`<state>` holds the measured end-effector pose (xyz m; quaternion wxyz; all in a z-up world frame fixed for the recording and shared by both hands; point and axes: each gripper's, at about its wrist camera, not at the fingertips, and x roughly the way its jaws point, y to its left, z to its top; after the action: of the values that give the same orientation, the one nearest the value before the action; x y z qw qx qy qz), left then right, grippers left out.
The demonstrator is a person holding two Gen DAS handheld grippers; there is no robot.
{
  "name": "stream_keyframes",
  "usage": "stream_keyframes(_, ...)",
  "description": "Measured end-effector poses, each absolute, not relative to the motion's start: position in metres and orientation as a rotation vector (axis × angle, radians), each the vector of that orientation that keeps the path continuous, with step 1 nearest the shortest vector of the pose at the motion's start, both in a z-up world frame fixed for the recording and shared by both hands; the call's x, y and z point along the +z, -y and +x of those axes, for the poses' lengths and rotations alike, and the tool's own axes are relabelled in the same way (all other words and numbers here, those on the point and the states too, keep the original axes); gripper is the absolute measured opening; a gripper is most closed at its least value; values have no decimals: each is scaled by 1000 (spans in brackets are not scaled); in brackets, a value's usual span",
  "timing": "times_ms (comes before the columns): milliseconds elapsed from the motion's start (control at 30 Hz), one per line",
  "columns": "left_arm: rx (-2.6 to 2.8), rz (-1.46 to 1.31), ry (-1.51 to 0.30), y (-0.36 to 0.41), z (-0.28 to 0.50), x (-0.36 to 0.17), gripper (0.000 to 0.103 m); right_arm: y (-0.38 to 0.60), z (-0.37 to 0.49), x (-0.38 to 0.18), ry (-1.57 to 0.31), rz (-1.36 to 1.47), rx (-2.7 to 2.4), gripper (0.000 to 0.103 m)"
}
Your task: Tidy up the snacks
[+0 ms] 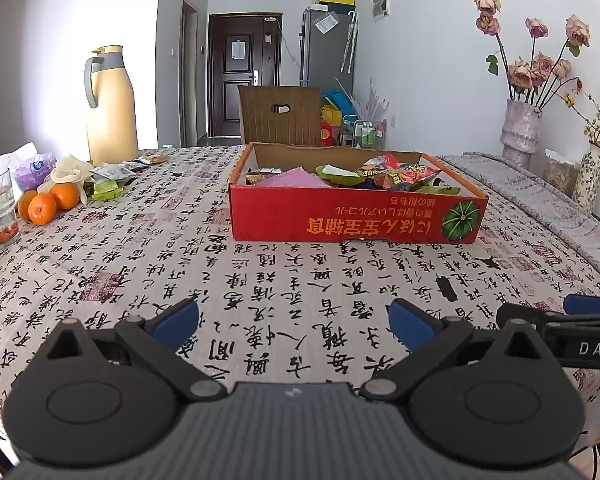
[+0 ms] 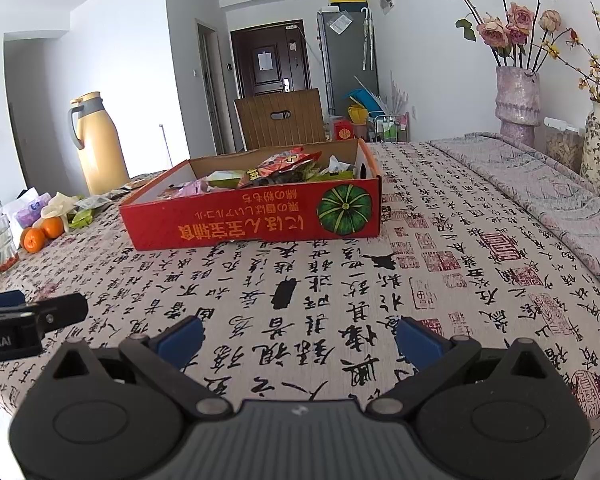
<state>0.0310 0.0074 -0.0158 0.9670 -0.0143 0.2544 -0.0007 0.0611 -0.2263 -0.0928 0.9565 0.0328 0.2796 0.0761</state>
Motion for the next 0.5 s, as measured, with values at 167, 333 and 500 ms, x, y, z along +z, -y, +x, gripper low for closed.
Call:
stream_keyframes(167,-1,-29,-516,-7,31,-16,103,226,61,-93,-567,66,155,103)
stream_keyframes(333,-1,-27,-516,-7,31,-16,103,226,61,-93,-567,67,155,103)
stream_keyframes(500,-1,-26,-517,-7,31,-16,103,226,61,-93,-567,66,154,103)
